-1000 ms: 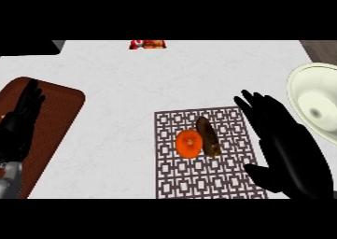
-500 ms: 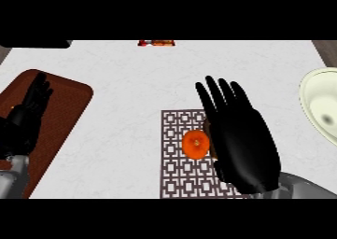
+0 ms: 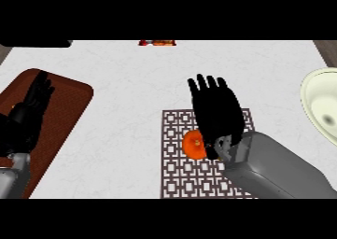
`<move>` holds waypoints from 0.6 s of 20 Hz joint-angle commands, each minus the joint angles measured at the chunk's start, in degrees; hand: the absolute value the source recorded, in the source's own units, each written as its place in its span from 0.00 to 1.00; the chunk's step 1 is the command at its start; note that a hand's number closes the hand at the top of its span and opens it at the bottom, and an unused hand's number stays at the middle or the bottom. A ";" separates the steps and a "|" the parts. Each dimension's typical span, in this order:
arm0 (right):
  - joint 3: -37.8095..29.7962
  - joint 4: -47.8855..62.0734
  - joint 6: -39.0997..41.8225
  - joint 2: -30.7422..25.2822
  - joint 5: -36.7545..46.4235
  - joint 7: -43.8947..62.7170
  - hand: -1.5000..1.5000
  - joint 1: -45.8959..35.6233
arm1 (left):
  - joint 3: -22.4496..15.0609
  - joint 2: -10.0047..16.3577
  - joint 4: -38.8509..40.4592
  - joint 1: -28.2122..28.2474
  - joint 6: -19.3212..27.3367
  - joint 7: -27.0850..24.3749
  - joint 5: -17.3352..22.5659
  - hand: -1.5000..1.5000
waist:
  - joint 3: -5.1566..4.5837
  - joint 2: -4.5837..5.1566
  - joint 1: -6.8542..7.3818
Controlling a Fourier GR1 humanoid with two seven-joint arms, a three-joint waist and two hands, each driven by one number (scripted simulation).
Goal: Pick the sweet potato from the placemat and place it in the bowl
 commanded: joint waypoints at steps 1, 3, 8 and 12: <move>-1.26 7.67 9.03 5.36 -2.92 8.82 0.00 -2.35 | 2.10 1.18 0.93 -0.20 -2.03 -0.33 1.40 0.50 | 0.04 0.05 -0.05; -0.10 8.88 10.44 6.73 -3.18 9.27 0.00 -0.80 | 1.63 0.50 1.34 -0.58 -0.76 0.04 0.06 0.50 | 0.08 -0.06 -0.53; -3.65 13.92 16.84 5.45 -6.28 10.11 0.00 -2.08 | -0.22 -1.54 -0.45 0.57 0.13 -0.09 -1.03 0.50 | 0.07 -0.33 -0.88; -2.26 19.83 16.18 7.15 -3.66 9.63 0.00 -1.70 | 0.50 -2.15 0.83 0.65 0.49 -1.09 -1.49 0.50 | 0.08 -0.11 -0.75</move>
